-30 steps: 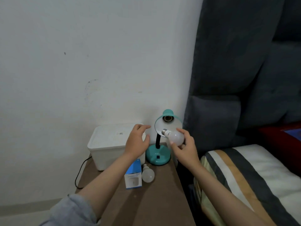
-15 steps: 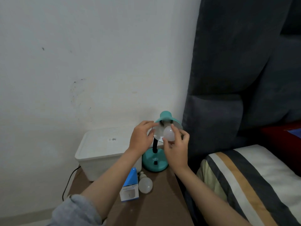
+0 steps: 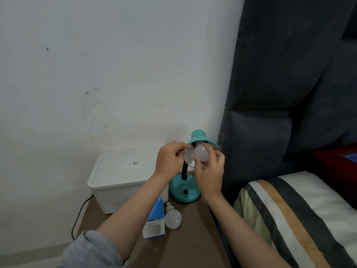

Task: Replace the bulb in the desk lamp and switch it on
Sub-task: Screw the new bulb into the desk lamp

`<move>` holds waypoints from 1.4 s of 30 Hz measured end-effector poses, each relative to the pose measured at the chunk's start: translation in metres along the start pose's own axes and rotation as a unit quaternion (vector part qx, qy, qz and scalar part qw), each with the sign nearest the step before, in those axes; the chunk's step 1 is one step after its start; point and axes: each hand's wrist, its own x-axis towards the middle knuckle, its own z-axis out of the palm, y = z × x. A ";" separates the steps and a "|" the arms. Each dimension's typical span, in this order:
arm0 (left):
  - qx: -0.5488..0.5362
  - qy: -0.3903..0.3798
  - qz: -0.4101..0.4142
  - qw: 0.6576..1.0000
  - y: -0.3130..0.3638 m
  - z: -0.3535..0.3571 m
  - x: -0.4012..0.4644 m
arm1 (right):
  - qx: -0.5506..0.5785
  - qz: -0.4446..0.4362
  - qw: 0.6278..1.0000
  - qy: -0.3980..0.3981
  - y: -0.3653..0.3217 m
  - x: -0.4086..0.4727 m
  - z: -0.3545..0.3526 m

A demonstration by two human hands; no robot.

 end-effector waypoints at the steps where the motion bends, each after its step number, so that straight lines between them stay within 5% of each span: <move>1: -0.002 -0.001 -0.002 1.000 0.000 0.000 0.000 | 0.002 0.004 1.000 0.001 0.000 -0.001 0.001; 15: 0.001 -0.008 -0.003 1.000 -0.002 0.004 -0.003 | 0.045 0.138 0.989 0.035 -0.012 0.006 -0.003; 28: -0.005 -0.009 -0.008 1.000 -0.004 0.003 -0.003 | 0.055 -0.002 0.998 0.033 -0.005 -0.008 0.004; 36: -0.011 -0.012 -0.010 1.000 -0.004 0.003 -0.003 | 0.085 0.069 0.992 0.065 -0.013 -0.008 0.004; 42: -0.015 -0.011 -0.011 1.000 -0.004 0.002 -0.002 | 0.029 0.010 0.997 0.077 -0.005 -0.014 0.008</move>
